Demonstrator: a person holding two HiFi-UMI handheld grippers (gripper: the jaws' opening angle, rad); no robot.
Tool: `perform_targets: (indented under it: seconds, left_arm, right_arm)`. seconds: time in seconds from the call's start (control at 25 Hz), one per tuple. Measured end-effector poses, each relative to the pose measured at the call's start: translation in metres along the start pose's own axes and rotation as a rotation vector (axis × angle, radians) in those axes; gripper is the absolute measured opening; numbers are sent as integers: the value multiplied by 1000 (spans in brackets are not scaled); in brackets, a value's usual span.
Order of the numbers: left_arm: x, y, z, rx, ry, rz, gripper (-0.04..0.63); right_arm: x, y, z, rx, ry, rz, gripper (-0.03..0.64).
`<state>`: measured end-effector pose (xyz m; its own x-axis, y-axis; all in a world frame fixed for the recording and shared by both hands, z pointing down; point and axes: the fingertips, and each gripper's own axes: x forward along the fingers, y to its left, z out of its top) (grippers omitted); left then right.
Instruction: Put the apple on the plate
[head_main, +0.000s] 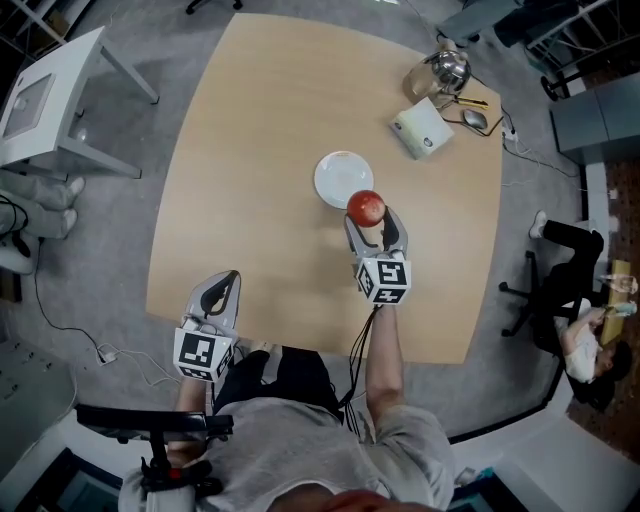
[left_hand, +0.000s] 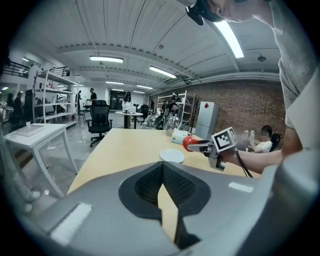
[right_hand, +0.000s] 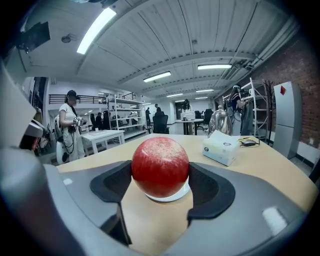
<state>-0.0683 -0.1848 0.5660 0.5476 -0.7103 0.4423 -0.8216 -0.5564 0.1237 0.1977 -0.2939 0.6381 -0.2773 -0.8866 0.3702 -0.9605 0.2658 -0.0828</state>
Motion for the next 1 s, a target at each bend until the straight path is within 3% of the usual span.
perform_targets:
  seconds: [0.6, 1.0]
  left_arm:
    - [29, 24, -14, -36, 44, 28, 20]
    - [32, 28, -11, -47, 51, 35, 20]
  right_arm:
    - [77, -4, -34, -31, 82, 46, 360]
    - [90, -8, -31, -42, 93, 46, 360]
